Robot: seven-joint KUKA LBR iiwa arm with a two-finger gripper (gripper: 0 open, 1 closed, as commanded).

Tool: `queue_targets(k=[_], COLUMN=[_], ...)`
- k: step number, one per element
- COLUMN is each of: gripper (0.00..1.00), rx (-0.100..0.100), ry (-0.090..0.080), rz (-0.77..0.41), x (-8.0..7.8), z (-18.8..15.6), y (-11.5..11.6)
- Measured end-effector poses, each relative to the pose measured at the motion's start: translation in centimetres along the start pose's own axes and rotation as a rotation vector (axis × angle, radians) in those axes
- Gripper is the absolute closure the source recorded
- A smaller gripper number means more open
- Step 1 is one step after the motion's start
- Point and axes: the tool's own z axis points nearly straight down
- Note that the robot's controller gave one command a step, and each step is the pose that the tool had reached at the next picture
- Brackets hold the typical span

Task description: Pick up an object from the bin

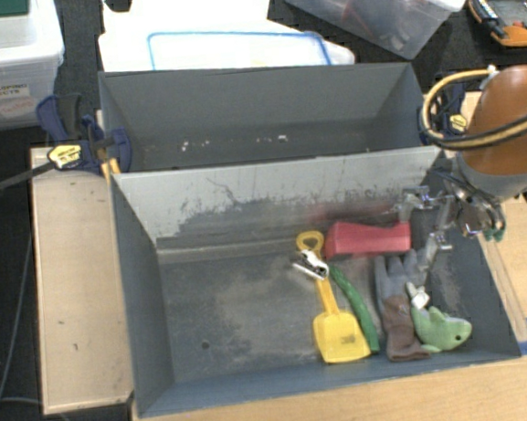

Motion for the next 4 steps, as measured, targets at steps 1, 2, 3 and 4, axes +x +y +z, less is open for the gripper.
queue_targets(k=[1,2,3,4], gripper=[0.00,0.00,0.00,0.00], rx=[-0.002,0.003,-0.002,0.002], ry=[0.000,-0.007,-0.001,-0.009], rz=[-0.577,-0.477,-0.571,-0.853], x=[4.8,3.0,4.7,2.3], z=[7.4,2.2,7.1,7.5], y=[5.0,4.5,5.0,3.8])
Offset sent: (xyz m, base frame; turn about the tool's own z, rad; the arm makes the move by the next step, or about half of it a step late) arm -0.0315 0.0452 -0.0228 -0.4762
